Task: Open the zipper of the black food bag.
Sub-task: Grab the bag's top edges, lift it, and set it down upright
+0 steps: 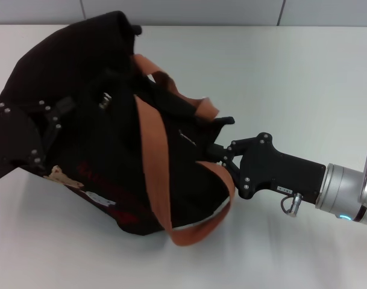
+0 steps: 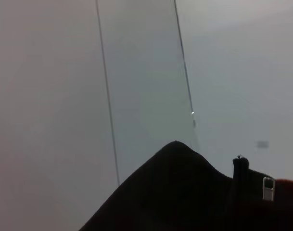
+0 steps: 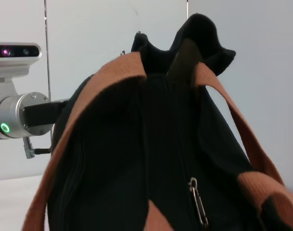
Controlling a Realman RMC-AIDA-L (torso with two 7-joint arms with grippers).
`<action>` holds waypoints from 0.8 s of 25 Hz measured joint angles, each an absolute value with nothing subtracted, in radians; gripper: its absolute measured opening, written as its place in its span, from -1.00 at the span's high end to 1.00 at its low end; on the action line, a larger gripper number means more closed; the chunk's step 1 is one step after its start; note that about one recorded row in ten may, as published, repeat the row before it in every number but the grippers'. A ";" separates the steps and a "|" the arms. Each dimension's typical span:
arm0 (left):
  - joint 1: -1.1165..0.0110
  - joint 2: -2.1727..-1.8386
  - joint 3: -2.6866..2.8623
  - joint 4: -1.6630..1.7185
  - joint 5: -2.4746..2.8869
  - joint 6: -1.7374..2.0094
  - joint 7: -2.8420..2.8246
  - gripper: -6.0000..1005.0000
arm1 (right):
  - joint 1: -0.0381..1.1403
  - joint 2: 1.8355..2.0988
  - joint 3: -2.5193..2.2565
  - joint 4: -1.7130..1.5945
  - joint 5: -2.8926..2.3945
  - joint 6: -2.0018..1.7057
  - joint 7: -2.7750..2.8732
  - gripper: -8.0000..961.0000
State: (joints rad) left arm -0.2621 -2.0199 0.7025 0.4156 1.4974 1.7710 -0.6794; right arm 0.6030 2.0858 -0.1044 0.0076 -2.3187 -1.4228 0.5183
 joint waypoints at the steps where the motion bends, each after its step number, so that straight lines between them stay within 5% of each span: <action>1: -0.262 -2.020 0.702 0.416 1.497 1.771 -0.679 0.93 | 0.603 2.086 -0.104 0.008 -2.319 -1.423 0.518 0.99; 20: -0.247 -2.021 0.694 0.413 1.503 1.711 -0.677 0.93 | 0.554 2.082 0.173 0.013 -2.313 -1.506 0.527 0.74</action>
State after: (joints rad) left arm -0.2472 -2.0207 0.6943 0.4127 1.5027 1.7105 -0.6769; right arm 0.5536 2.0823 0.1731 0.0131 -2.3130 -1.5055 0.5272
